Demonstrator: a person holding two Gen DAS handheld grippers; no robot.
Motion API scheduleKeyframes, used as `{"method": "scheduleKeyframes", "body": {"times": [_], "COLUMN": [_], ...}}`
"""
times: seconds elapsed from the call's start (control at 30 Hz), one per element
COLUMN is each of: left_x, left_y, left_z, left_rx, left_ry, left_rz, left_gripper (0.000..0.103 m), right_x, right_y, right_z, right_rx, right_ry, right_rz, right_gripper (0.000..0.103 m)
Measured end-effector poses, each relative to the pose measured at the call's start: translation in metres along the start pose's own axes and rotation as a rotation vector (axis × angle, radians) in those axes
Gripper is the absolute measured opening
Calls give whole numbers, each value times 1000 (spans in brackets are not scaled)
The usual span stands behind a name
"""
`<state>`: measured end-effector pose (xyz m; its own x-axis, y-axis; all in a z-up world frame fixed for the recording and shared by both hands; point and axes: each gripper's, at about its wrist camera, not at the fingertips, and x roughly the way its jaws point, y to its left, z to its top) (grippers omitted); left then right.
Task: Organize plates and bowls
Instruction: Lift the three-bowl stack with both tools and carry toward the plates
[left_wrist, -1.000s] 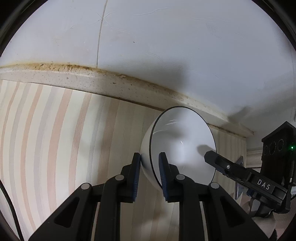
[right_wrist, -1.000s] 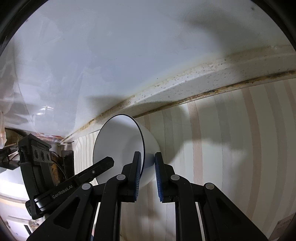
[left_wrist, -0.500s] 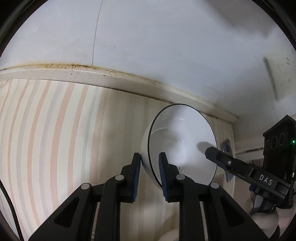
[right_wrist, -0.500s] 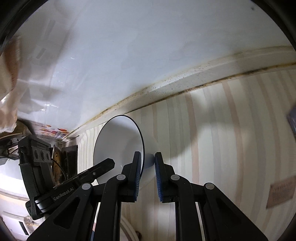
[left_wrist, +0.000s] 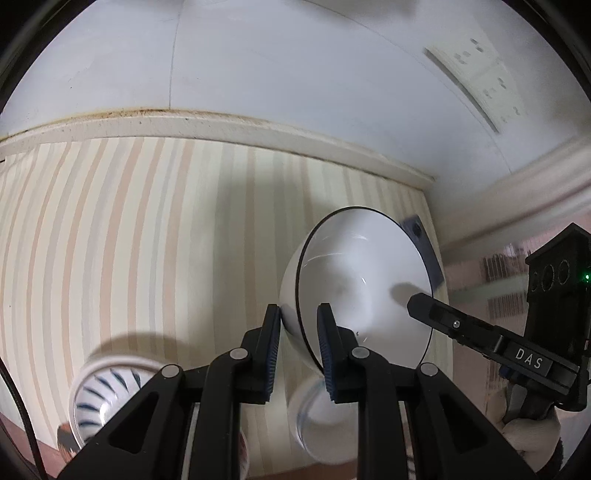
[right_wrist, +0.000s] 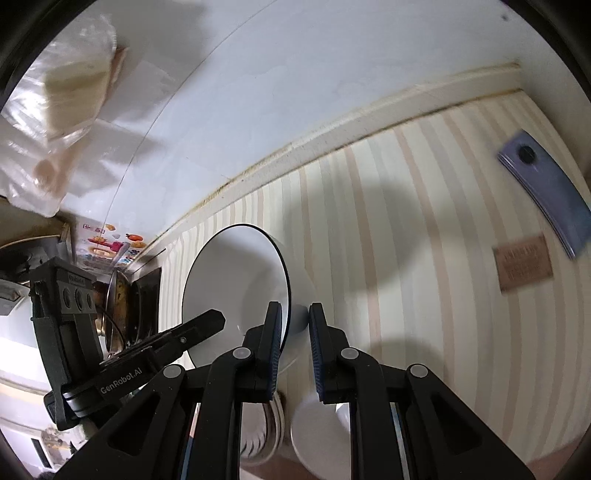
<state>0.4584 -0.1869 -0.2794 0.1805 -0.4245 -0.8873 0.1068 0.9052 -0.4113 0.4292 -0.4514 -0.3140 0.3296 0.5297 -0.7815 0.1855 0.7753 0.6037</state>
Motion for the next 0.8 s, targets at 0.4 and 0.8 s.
{"method": "scheduleKeyframes", "body": {"times": [0.4, 0.8], "left_x": [-1, 34], "left_y": [-34, -46], "left_z": [-68, -95], "left_rx": [86, 157], "left_ry": [15, 89], "left_rz": [-7, 36], "left_gripper": [18, 18], "right_x": [-39, -24], "right_y": [-33, -71], "right_z": [-88, -127], "right_rx": [66, 127], "right_ry": [1, 41], "right_rz": [-28, -71], "right_gripper": [17, 17]}}
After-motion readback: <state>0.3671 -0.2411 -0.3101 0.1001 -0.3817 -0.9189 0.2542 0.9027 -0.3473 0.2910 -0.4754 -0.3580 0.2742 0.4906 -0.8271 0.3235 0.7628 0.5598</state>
